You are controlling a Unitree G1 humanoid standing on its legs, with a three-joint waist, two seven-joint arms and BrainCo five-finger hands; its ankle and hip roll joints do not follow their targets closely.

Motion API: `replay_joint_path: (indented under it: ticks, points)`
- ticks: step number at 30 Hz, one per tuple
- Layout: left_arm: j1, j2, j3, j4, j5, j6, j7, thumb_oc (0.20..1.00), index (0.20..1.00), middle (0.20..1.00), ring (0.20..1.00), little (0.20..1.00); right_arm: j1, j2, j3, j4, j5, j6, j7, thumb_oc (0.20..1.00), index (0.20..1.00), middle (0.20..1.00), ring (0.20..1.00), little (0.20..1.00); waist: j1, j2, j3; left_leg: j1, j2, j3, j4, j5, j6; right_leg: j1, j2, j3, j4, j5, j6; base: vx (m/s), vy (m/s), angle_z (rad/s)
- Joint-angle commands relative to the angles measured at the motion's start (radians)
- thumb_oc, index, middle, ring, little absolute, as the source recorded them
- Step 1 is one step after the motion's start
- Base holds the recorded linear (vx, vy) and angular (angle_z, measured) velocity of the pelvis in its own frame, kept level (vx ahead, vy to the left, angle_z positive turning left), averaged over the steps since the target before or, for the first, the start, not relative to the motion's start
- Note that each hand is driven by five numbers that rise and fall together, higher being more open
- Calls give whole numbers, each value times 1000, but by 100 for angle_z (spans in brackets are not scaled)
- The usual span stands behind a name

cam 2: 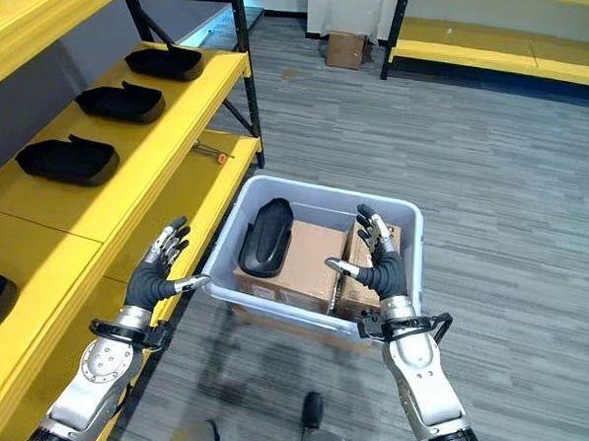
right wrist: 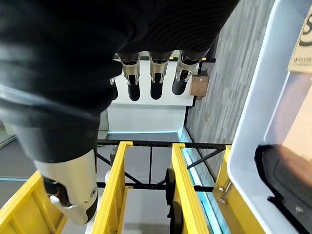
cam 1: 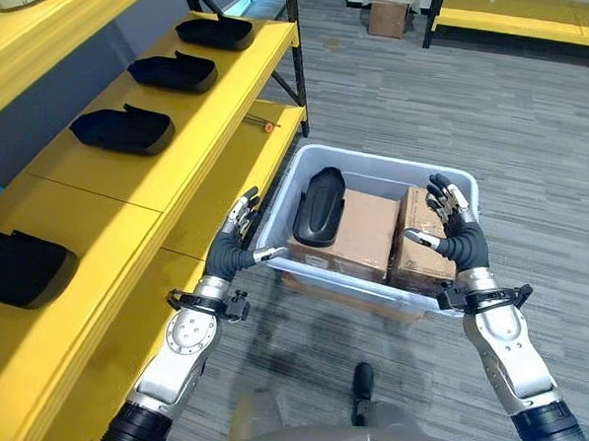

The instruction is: Move parts from the plastic box to the shelf.

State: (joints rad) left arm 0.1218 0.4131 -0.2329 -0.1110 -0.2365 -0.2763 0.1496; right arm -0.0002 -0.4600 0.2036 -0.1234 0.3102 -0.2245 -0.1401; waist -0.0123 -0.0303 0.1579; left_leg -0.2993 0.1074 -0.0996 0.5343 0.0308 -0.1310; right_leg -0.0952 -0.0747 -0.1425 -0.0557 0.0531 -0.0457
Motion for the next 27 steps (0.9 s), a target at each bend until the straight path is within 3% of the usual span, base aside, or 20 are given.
replay_joint_path:
  ticks: [1,3,4,5,8,12,18,27]
  points:
    - [-9,29,37,-35,-29,-44,-8,1000,1000,1000,1000,1000,-19,-12,-26,-53,-5,-63,-19,1000,1000,1000,1000,1000,-21,-9,20,88,21,95,-374,36,82,26,-12,23,35,-41,99,162,181,1]
    - [-8,28,37,-30,-17,-50,6,1000,1000,1000,1000,1000,-18,-15,-27,-37,-16,-66,-32,1000,1000,1000,1000,1000,-5,6,27,63,65,40,-532,140,59,26,-16,44,50,-58,108,160,237,-6]
    - [-8,30,41,-29,-13,-54,9,1000,1000,1000,1000,1000,-21,-21,-32,-35,-32,-66,-41,1000,1000,1000,1000,1000,-1,16,29,54,77,25,-586,165,39,33,-20,57,52,-69,117,230,340,-46]
    - [-2,15,45,-15,-33,-64,13,1000,1000,1000,1000,1000,-14,-20,-30,-28,-52,-59,-49,1000,1000,1000,1000,1000,-8,42,23,105,110,72,-614,158,23,41,-30,68,71,-93,127,215,357,-67]
    - [-4,7,48,-17,-40,-72,19,1000,1000,1000,1000,1000,1,5,-27,-21,-53,-56,-42,1000,1000,1000,1000,1000,4,55,15,126,90,99,-573,133,25,55,-61,87,69,-74,142,191,336,-76]
    - [-5,41,60,-32,-48,-75,15,1000,1000,1000,1000,1000,28,22,-30,-15,-39,-41,-27,1000,1000,1000,1000,1000,1,29,17,131,46,152,-487,46,62,72,-130,124,60,-48,186,164,276,-59]
    - [-48,70,58,-18,-46,-72,40,1000,1000,1000,1000,1000,20,37,-13,-6,-22,-29,-19,1000,1000,1000,1000,1000,-2,-13,27,93,10,184,-397,-29,92,47,-177,156,62,-28,212,45,146,-23]
    - [-211,65,-17,7,26,-64,91,1000,1000,1000,1000,1000,16,36,-3,-32,-14,-36,-30,1000,1000,1000,1000,1000,-42,-51,36,50,13,218,-387,-31,85,-13,-181,167,41,10,225,8,24,-13]
